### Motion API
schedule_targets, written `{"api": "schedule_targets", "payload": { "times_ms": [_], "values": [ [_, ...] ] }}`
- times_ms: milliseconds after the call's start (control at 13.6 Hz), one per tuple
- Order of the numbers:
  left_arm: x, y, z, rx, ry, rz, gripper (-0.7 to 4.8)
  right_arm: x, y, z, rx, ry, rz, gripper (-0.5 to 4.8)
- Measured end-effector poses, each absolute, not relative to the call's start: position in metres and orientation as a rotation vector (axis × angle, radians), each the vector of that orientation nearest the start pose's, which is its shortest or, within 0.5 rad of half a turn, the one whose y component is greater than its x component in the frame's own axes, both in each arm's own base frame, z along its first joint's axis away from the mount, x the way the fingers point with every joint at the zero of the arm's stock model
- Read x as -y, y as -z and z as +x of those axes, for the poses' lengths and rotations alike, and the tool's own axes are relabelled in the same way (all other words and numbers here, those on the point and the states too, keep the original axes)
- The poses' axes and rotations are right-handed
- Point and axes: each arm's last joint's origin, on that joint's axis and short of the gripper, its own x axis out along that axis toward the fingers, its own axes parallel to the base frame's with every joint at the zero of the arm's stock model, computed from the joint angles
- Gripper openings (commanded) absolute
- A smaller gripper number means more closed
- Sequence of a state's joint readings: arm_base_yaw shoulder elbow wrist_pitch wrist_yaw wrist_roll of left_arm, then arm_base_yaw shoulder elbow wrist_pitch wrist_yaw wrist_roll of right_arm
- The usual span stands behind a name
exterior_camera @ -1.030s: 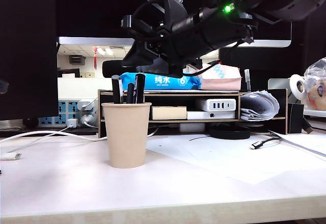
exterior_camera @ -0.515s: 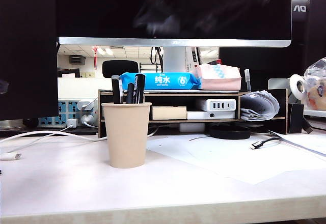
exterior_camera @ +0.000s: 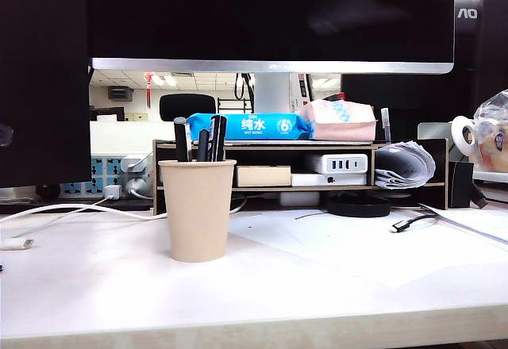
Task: Pick up the marker and insert it into the paper cup.
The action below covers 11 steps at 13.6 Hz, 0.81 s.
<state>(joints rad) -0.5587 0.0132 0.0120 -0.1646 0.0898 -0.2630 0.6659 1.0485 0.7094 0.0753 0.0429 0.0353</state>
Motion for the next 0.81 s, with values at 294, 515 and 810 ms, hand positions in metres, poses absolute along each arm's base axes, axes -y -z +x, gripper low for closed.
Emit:
{"api": "schedule_targets", "payload": {
  "times_ms": [294, 515, 810],
  "values": [
    [0.053, -0.151, 0.080, -0.248, 0.621, -0.214, -0.05, -0.108, -0.254, 0.139, -0.243, -0.611, 0.018, -0.01],
    [0.053, -0.151, 0.080, -0.248, 0.621, -0.214, -0.05, -0.086, -0.260, 0.113, -0.110, -0.597, 0.073, -0.01],
    [0.053, -0.151, 0.080, -0.248, 0.621, -0.214, -0.05, -0.075, -0.272, 0.098, -0.011, -0.601, 0.112, 0.00]
  ]
}}
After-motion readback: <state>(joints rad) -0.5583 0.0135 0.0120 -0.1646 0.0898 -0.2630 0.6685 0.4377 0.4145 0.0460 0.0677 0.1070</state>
